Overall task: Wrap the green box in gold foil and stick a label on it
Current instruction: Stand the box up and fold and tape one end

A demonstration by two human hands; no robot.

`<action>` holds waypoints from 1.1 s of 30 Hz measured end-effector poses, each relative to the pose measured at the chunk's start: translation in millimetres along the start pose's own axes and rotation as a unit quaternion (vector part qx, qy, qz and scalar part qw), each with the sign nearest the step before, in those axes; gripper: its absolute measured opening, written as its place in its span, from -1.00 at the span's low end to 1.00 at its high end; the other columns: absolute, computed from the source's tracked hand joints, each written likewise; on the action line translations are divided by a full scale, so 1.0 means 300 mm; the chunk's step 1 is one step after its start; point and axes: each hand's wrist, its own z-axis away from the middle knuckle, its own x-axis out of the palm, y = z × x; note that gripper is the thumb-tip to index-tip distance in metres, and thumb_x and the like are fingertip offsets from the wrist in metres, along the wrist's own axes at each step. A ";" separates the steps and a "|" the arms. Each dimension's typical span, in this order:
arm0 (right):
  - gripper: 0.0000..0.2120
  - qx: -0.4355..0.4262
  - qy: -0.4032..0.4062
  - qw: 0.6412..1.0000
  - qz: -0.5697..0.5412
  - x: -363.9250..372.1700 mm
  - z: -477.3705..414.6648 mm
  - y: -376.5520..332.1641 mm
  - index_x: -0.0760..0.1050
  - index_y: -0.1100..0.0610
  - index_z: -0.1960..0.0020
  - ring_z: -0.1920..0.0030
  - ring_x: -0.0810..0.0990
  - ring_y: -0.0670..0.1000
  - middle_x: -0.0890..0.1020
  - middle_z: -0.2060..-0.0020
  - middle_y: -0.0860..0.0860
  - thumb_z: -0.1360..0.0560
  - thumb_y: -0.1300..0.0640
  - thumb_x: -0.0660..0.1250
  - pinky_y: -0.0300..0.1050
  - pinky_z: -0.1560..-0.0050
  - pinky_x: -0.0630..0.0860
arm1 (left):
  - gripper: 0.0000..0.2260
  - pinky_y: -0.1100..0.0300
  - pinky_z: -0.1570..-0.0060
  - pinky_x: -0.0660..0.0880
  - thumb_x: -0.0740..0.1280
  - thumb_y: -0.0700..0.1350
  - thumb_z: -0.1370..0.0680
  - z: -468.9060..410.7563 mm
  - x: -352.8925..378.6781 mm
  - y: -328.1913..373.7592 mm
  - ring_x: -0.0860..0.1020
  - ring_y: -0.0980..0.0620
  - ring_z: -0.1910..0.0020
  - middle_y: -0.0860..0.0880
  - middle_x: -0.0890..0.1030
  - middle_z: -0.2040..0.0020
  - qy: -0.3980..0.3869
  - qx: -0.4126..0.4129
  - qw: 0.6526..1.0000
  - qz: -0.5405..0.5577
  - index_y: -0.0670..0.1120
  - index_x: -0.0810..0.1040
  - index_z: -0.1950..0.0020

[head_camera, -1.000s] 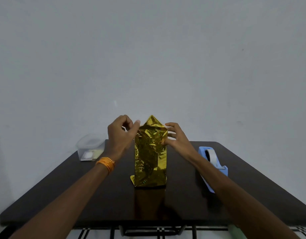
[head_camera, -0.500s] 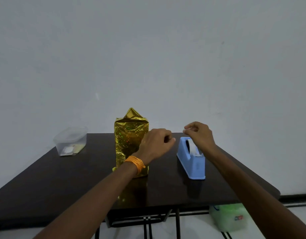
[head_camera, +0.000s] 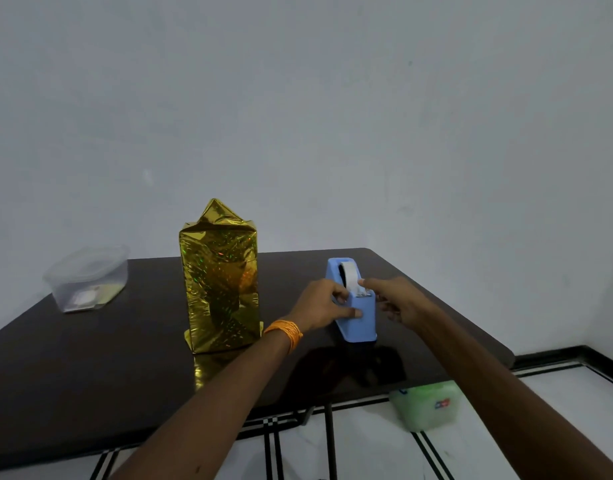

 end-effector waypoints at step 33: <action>-0.78 -0.104 0.085 0.991 -0.001 0.029 0.065 0.065 0.64 0.26 0.31 0.58 0.34 -0.09 0.63 0.45 0.04 -0.45 0.16 0.52 -0.23 0.54 0.25 | -0.57 -0.05 0.07 0.61 0.54 0.15 -0.39 0.027 0.017 0.018 0.64 -0.03 0.11 -0.08 0.70 0.04 0.033 -0.024 0.999 -0.023 -0.09 0.66 -0.12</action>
